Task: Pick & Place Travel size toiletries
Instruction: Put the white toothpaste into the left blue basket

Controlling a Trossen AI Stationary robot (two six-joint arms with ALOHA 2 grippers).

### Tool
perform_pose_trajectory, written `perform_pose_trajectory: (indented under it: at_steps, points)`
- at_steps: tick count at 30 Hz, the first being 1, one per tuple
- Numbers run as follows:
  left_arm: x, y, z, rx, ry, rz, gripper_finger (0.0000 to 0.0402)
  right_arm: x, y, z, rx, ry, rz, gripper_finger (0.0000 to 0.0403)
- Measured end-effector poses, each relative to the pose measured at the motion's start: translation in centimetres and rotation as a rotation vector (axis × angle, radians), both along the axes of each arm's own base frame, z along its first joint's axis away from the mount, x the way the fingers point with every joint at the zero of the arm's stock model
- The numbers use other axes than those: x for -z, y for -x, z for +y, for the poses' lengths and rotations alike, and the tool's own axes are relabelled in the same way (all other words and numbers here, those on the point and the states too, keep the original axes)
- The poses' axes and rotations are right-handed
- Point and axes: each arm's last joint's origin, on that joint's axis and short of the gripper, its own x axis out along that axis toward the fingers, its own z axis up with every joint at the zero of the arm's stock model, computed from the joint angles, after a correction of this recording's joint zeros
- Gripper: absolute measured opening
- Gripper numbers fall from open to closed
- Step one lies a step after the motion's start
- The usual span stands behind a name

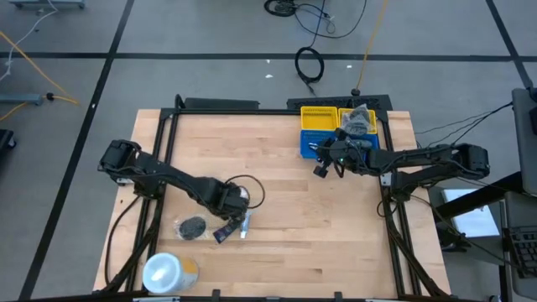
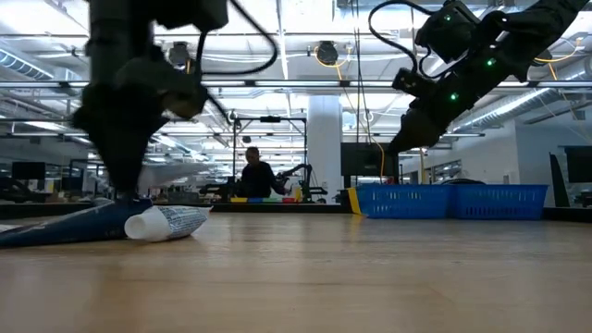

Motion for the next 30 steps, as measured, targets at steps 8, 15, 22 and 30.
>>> perform_pose_trajectory:
  at_steps: [8, 15, 22, 30]
  points:
    - [-2.4, -3.0, 2.3, 0.121, -0.192, -0.247, 0.0044, -1.1, -1.1, 0.6, -0.237, -0.122, -0.185, 0.0114]
    - [-3.4, -5.1, 4.7, 0.222, -0.356, -0.412, 0.004, -2.1, -1.5, 0.7, -0.271, -0.192, -0.341, 0.0114]
    - [-4.4, -6.3, 7.1, 0.269, -0.556, -0.495, 0.0043, -3.0, -1.8, 0.6, -0.241, -0.241, -0.472, 0.0114]
    - [-5.9, -7.6, 9.7, 0.265, -0.733, -0.6, 0.0046, -4.5, -2.0, 0.6, -0.238, -0.253, -0.66, 0.0114]
